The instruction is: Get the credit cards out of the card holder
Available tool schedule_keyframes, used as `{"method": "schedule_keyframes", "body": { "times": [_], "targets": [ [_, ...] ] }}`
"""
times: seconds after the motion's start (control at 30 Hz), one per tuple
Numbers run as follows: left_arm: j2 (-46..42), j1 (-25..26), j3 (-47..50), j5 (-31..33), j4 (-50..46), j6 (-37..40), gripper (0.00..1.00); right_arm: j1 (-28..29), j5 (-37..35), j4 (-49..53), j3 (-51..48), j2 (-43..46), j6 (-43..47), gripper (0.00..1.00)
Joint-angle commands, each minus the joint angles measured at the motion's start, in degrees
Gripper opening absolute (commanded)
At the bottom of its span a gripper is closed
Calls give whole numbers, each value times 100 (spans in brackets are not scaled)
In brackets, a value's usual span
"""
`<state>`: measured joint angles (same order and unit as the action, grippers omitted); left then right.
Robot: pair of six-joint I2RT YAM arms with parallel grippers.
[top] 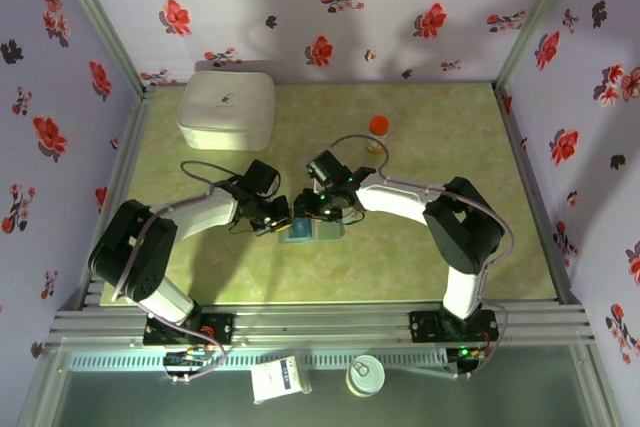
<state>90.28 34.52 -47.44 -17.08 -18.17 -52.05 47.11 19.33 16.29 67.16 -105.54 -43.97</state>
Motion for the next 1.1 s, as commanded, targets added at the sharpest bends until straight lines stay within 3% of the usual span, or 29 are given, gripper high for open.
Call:
{"method": "schedule_keyframes", "body": {
  "times": [0.0, 0.57, 0.9, 1.07],
  "targets": [
    [91, 19, -46, 131, -161, 125, 4, -22, 334, -240, -32, -190, 20, 39],
    [201, 19, -69, 126, -182, 125, 4, -62, -37, 37, -135, -258, 107, 37],
    [-1, 20, -134, 142, -222, 90, 4, -100, 239, -345, -324, 132, 29, 41],
    [-26, 5, -196, 347, -497, 216, 4, -240, -287, 66, -497, 396, 41, 41]
  ]
}}
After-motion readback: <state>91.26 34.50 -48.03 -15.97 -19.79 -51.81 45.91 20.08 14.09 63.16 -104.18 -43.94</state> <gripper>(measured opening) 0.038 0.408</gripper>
